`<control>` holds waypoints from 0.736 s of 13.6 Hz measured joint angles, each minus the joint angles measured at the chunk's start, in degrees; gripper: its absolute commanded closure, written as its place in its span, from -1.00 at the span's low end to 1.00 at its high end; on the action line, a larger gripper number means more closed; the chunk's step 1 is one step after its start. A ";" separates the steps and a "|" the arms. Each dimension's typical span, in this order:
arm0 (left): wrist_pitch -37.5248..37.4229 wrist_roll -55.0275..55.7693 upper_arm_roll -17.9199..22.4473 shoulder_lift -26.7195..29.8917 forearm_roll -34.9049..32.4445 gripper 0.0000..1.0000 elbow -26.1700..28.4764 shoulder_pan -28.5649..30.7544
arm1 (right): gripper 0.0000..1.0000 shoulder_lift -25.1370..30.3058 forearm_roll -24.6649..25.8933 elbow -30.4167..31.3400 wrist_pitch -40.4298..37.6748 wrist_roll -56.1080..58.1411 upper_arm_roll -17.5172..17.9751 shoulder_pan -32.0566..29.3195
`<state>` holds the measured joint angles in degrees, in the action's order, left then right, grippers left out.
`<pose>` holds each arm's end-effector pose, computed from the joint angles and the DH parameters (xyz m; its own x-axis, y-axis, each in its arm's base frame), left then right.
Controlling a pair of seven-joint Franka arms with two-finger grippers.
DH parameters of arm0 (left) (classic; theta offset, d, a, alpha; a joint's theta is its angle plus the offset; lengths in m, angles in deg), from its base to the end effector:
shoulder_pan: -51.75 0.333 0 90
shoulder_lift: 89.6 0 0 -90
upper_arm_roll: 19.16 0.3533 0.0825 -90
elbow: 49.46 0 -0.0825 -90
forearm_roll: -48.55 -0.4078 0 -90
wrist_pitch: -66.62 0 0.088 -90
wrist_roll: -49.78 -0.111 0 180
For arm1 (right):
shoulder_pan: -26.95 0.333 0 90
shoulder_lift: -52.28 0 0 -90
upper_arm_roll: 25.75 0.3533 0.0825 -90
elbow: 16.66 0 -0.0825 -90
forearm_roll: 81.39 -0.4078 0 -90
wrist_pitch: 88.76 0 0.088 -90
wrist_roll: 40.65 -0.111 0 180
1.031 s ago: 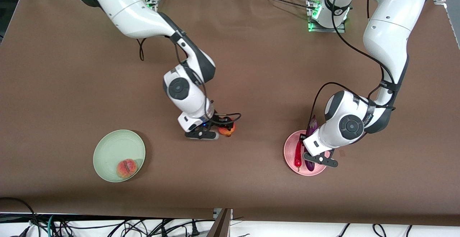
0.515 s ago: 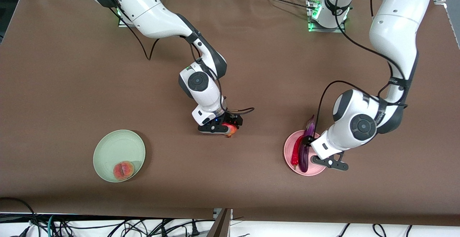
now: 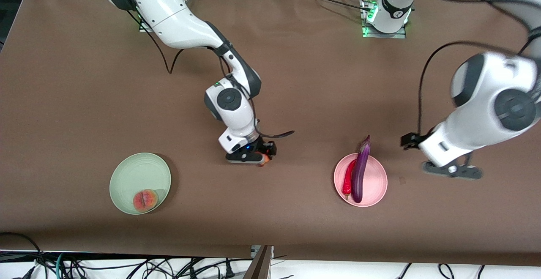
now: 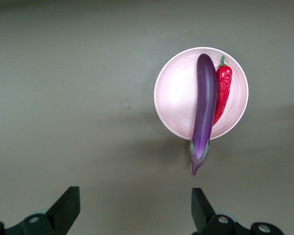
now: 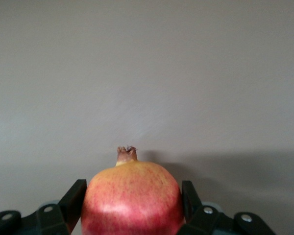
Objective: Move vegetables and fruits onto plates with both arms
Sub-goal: 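Carry the pomegranate to the green plate while the left gripper withdraws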
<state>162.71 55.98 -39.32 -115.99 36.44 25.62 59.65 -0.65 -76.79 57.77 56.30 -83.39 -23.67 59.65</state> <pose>0.7175 -0.0810 0.5085 0.9927 -0.1042 -0.0610 -0.1080 -0.9923 -0.0613 0.6808 0.4632 0.2196 0.9617 -0.1187 0.2469 -0.0746 -0.9807 -0.1807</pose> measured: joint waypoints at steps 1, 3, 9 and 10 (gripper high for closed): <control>-2.68 -0.01 -0.02 2.40 0.57 -1.00 0.00 0.73 | 0.59 0.98 0.00 -1.46 -4.11 3.21 -0.05 -2.17; -7.54 0.08 0.28 6.80 3.74 -1.00 0.06 1.89 | 0.59 3.35 -0.68 -3.92 -11.64 13.63 0.60 -8.46; -8.44 -0.83 12.40 23.48 12.23 -1.00 12.19 -1.43 | 0.59 5.23 -3.69 -4.20 -21.51 42.60 1.87 -22.90; -6.68 -0.78 13.08 26.07 12.22 -1.00 16.04 -3.35 | 0.59 5.21 -3.68 -4.13 -23.08 45.27 1.81 -23.75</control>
<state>156.03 55.20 -26.24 -89.92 48.66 41.66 56.30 4.56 -80.48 53.64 33.22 -38.12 -21.86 35.90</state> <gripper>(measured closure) 0.000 0.167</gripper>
